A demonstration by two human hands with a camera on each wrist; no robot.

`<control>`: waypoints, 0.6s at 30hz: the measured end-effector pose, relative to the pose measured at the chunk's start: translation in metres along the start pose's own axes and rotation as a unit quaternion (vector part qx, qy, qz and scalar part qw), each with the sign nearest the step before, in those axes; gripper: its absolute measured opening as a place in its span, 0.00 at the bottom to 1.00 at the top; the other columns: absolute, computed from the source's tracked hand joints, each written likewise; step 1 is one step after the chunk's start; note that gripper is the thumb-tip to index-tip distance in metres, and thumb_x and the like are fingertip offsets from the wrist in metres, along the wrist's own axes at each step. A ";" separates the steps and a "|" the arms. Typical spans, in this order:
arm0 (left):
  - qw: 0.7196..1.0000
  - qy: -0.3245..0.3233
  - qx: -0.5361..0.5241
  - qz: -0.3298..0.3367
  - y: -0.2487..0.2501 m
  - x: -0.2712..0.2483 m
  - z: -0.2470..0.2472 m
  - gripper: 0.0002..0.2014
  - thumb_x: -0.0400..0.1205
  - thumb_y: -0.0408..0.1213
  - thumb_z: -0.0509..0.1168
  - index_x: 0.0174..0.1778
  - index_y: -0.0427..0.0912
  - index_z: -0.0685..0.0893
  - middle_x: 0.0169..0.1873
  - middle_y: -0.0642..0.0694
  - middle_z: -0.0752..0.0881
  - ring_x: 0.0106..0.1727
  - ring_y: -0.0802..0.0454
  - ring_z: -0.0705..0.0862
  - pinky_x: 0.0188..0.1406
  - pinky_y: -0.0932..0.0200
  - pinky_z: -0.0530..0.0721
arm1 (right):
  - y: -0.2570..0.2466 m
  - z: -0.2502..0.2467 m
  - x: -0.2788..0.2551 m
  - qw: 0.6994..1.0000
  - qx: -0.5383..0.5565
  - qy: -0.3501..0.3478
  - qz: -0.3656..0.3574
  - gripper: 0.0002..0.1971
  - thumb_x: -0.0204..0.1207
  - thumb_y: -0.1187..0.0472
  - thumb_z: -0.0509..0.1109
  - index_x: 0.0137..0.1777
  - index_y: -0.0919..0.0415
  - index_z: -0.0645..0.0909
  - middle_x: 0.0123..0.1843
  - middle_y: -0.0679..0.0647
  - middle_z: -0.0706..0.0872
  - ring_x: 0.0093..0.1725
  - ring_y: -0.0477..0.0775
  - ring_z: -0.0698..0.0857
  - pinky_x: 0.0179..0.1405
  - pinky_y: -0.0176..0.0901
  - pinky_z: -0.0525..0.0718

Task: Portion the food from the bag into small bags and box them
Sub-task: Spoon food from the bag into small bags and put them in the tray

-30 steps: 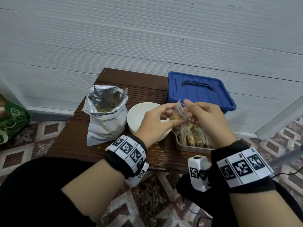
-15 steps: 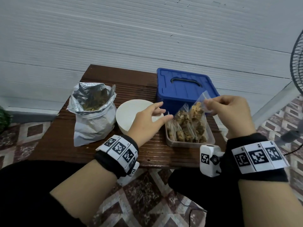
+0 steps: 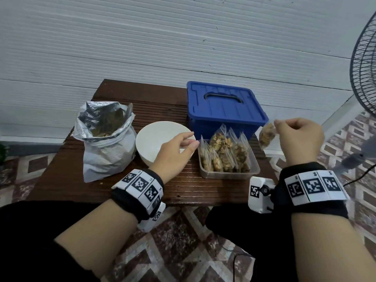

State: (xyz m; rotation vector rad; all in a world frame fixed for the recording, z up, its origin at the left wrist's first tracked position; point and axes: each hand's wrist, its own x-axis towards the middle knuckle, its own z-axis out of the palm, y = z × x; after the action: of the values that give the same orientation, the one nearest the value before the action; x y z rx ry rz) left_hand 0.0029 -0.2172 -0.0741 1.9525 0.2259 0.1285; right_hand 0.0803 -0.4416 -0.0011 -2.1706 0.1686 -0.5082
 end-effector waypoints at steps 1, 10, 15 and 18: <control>1.000 0.000 0.001 -0.001 0.000 0.000 0.000 0.20 0.85 0.46 0.62 0.73 0.49 0.76 0.60 0.52 0.84 0.59 0.63 0.77 0.64 0.65 0.70 | 0.003 0.002 0.000 1.000 -0.026 -0.016 0.007 0.08 0.75 0.60 0.70 0.36 0.60 0.83 0.33 0.54 0.82 0.40 0.55 0.81 0.42 0.42 0.75; 1.000 -0.003 0.008 -0.006 -0.004 0.001 -0.002 0.20 0.85 0.46 0.62 0.74 0.49 0.75 0.62 0.52 0.83 0.59 0.63 0.76 0.63 0.66 0.69 | 0.034 0.029 -0.007 0.962 -0.188 -0.173 0.094 0.10 0.75 0.58 0.74 0.33 0.57 0.82 0.37 0.57 0.84 0.40 0.56 0.80 0.41 0.44 0.76; 1.000 0.000 0.013 -0.006 -0.004 0.001 -0.003 0.19 0.86 0.46 0.61 0.73 0.50 0.76 0.61 0.52 0.83 0.58 0.63 0.76 0.62 0.67 0.69 | 0.034 0.030 -0.008 0.963 -0.174 -0.180 0.099 0.09 0.76 0.55 0.73 0.37 0.59 0.85 0.38 0.57 0.85 0.40 0.56 0.81 0.42 0.45 0.78; 1.000 0.001 0.014 -0.010 -0.005 0.003 -0.004 0.19 0.86 0.46 0.61 0.73 0.50 0.76 0.62 0.52 0.83 0.58 0.63 0.76 0.62 0.67 0.68 | 0.033 0.031 -0.010 0.965 -0.166 -0.177 0.095 0.09 0.76 0.54 0.72 0.41 0.59 0.85 0.40 0.56 0.86 0.43 0.56 0.82 0.43 0.45 0.78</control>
State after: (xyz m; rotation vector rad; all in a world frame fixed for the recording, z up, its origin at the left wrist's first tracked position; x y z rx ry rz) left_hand 0.0045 -0.2116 -0.0772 1.9770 0.2485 0.1147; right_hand 0.0862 -0.4355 -0.0466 -2.4986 0.2779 0.0258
